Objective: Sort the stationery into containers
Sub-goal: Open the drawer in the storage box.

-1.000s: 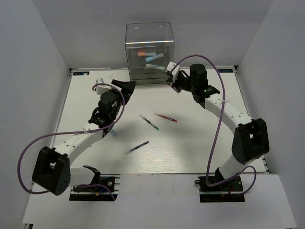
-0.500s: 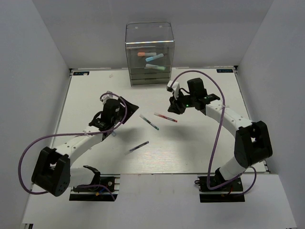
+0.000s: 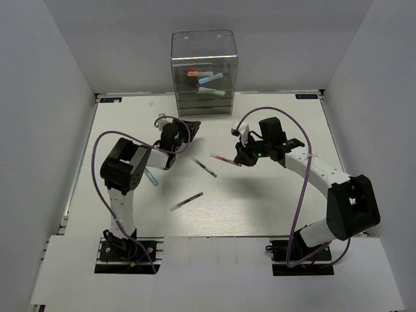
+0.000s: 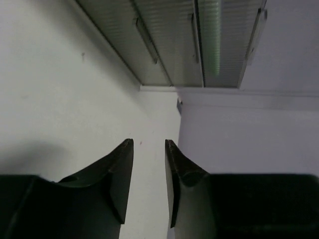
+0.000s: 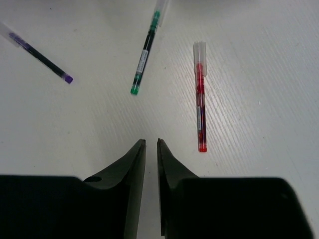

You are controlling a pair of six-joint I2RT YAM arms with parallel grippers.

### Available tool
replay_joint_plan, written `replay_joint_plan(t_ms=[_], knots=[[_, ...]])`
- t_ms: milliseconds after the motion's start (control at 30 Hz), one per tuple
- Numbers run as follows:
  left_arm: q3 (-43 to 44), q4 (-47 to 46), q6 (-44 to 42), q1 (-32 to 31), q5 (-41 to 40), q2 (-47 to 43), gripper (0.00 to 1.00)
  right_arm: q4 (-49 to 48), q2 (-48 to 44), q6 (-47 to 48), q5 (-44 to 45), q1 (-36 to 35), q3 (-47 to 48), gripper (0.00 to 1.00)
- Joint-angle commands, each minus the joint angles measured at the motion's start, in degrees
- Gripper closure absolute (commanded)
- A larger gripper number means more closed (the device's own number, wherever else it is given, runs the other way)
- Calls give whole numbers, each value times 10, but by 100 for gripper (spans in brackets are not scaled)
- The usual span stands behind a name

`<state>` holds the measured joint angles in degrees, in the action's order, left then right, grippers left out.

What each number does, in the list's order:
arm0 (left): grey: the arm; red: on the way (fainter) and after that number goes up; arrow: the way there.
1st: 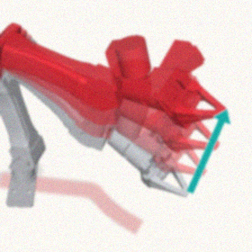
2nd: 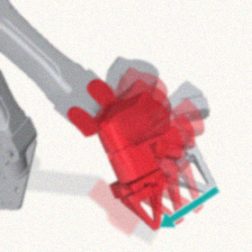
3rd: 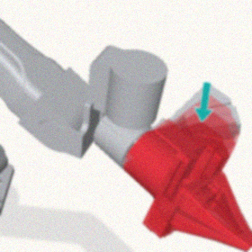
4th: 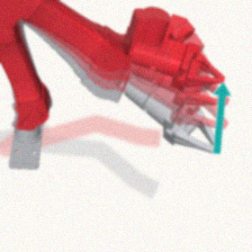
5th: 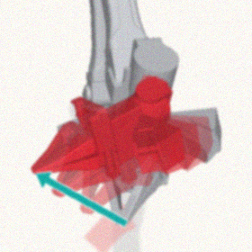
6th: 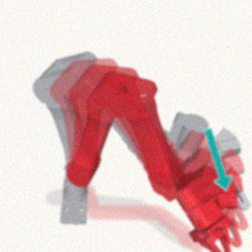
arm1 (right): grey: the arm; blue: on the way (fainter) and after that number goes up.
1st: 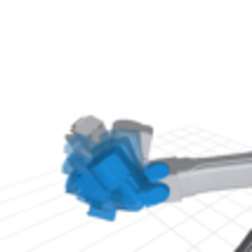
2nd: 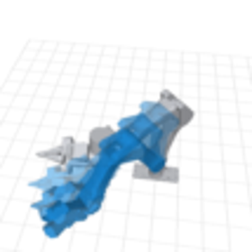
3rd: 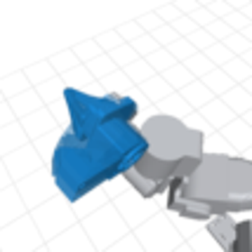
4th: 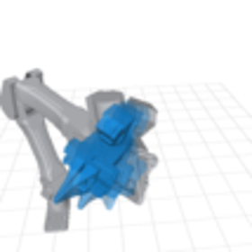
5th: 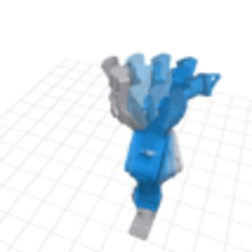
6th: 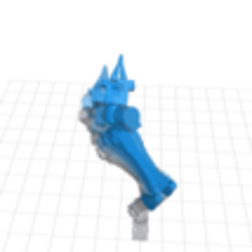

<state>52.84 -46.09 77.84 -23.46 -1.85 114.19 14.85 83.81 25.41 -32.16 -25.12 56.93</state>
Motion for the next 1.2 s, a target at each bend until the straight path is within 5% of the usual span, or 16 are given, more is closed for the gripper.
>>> replay_joint_plan(t_ms=[0,333,1167], knots=[[81,-97,37,2,-18,45,57,-21,-21,7,26,3,-16,78],[271,-25,10,2,-51,161,51,-36,0,11,53,3,-15,78],[351,52,-1,7,-108,210,55,-36,7,18,62,4,-2,78]])
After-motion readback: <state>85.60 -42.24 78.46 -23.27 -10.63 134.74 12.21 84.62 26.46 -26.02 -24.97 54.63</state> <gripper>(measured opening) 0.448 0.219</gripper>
